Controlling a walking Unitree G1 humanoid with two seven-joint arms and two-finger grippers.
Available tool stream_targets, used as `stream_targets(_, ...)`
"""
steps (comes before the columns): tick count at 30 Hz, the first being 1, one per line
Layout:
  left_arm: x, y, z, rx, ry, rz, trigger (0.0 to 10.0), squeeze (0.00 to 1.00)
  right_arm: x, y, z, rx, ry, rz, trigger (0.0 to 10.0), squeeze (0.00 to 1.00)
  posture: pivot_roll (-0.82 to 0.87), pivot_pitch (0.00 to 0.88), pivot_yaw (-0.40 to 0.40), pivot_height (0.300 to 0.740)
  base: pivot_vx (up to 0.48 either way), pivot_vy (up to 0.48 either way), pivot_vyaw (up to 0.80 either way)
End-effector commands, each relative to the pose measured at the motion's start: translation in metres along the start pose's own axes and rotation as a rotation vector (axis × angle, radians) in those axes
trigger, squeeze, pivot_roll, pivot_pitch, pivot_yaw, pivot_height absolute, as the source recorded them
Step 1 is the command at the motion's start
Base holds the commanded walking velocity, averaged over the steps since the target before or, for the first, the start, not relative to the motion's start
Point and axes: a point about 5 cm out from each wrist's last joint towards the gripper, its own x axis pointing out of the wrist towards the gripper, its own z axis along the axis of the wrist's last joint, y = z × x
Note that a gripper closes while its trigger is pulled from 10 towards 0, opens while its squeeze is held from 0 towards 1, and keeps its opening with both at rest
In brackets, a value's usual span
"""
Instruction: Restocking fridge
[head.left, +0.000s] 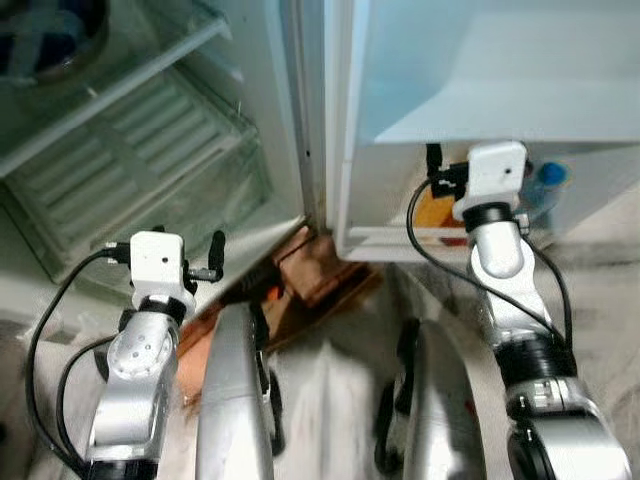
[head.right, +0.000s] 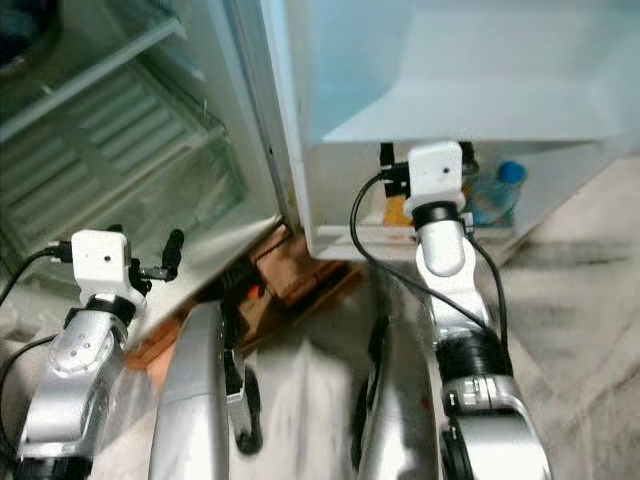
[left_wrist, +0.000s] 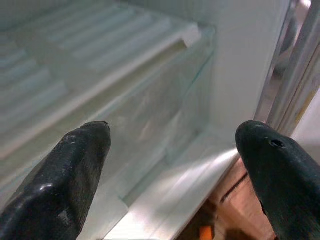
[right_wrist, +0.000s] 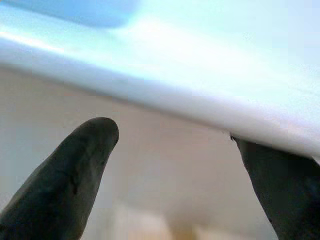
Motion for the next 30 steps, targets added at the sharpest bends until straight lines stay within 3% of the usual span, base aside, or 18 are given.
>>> stream_targets(1, -0.001, 0.0, -0.009, -0.006, 0.024, 0.016, 10.0, 0.0, -0.007, 0.0, 0.018, -0.017, -0.085, -0.013, 10.0, 0.0, 0.06, 0.066, 0.017, 0.547, 0.0, 0.0, 0.0)
stream_targets(10, 0.005, -0.006, -0.015, -0.029, 0.01, 0.02, 10.0, 0.0, -0.062, 0.008, -0.007, -0.029, 0.103, -0.035, 10.0, 0.0, 0.02, 0.03, 0.006, 0.547, 0.0, 0.0, 0.0)
stream_targets(11, 0.005, -0.006, -0.015, -0.029, 0.01, 0.02, 10.0, 0.0, -0.062, 0.008, -0.007, -0.029, 0.103, -0.035, 10.0, 0.0, 0.02, 0.03, 0.006, 0.547, 0.0, 0.0, 0.0)
stream_targets(13, 0.005, -0.007, -0.02, -0.033, 0.018, 0.016, 10.0, 0.0, -0.083, 0.013, -0.021, -0.032, 0.187, -0.011, 10.0, 0.0, 0.01, 0.023, 0.01, 0.547, 0.0, 0.0, 0.0)
stream_targets(21, 0.011, -0.012, -0.017, -0.036, 0.004, 0.0, 10.0, 0.0, -0.1, 0.021, -0.037, 0.054, 0.312, 0.076, 10.0, 0.0, 0.01, 0.02, 0.006, 0.547, 0.0, 0.0, 0.0)
stream_targets(23, 0.011, -0.008, -0.017, -0.033, -0.001, 0.009, 10.0, 0.0, -0.105, 0.018, -0.044, 0.053, 0.362, 0.064, 10.0, 0.0, 0.01, 0.027, 0.006, 0.566, 0.0, 0.0, 0.0)
stream_targets(30, 0.005, -0.005, -0.02, -0.026, 0.005, 0.011, 10.0, 0.0, -0.108, 0.006, -0.043, 0.074, 0.361, -0.002, 10.0, 0.0, 0.02, 0.034, 0.018, 0.601, 0.0, 0.0, 0.0)
